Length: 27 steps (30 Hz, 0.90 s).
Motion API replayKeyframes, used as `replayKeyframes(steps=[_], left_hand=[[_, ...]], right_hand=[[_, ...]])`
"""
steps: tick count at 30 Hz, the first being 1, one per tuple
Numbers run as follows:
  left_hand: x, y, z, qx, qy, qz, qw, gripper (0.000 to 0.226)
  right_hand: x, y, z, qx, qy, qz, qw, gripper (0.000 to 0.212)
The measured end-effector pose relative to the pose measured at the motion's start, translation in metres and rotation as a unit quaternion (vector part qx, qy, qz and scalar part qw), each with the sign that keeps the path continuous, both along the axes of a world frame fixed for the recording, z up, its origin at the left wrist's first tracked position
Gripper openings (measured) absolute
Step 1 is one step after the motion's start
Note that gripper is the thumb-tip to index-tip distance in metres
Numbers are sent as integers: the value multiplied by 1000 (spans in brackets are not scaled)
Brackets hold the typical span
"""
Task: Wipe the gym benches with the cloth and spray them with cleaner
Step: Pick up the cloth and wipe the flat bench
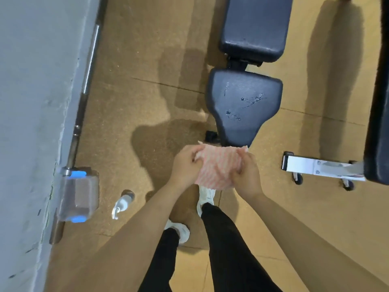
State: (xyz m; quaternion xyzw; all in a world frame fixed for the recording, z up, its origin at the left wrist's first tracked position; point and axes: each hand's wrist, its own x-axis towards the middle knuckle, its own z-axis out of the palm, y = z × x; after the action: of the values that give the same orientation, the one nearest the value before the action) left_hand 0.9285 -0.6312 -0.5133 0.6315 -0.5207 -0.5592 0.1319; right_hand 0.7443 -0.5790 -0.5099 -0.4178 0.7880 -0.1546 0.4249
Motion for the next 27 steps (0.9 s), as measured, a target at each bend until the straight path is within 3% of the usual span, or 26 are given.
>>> replayKeyframes(steps=[5,11,15,18,22,27], left_hand=[[-53,-36,-19,-69,-17,-68,995,59],[-81,-83,-42,-138,-33,-130,981,62],[-87,-120,-71,-125,-61,-232,963,66],[-84,-138,-87,-157,-158,-305,926,60],[-77,-169,-99,-242,-177,-347,889,53],[-69,-217,-124,-186,-180,-289,922,65]], right_hand=[[-44,-21,-19,-26,19,-115,993,62],[-62,-58,-43,-75,81,-214,971,58],[-52,-77,-72,-23,105,-244,964,65],[-37,-88,-90,5,216,-171,961,69],[-17,-101,-109,2,221,5,975,64],[-16,-113,-143,9,254,41,966,64]])
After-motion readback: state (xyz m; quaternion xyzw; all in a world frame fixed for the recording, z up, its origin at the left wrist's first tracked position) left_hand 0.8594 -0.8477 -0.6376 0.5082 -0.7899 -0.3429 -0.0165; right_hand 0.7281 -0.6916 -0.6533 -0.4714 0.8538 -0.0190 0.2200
